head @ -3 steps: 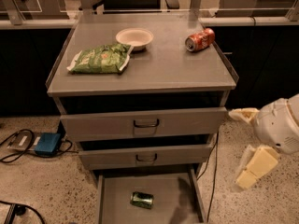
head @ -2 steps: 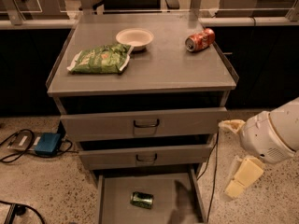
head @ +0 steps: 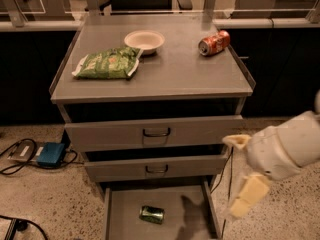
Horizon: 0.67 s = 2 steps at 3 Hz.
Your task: Pick green can from bottom drawer and place on counter
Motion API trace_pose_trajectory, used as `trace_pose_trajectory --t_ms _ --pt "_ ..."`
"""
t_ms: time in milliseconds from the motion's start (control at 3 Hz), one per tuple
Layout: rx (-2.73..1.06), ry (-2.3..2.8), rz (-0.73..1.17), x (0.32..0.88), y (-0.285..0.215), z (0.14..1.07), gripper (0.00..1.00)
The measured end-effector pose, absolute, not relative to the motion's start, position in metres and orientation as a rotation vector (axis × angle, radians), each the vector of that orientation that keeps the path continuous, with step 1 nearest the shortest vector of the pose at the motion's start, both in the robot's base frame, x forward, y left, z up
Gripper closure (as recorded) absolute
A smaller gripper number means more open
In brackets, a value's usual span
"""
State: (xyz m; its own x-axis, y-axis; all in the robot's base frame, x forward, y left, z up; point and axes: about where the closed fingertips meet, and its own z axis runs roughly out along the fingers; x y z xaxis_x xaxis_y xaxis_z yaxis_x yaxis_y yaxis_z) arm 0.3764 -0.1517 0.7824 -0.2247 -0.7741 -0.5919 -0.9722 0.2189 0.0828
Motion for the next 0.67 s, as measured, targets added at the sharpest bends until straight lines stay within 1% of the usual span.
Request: trace_pose_trajectory --t_ms 333,667 --pt "-1.589 2.110 0.690 0.383 -0.124 0.728 0.00" --pt "-1.533 2.134 0.684 0.396 -0.109 0.685 0.00"
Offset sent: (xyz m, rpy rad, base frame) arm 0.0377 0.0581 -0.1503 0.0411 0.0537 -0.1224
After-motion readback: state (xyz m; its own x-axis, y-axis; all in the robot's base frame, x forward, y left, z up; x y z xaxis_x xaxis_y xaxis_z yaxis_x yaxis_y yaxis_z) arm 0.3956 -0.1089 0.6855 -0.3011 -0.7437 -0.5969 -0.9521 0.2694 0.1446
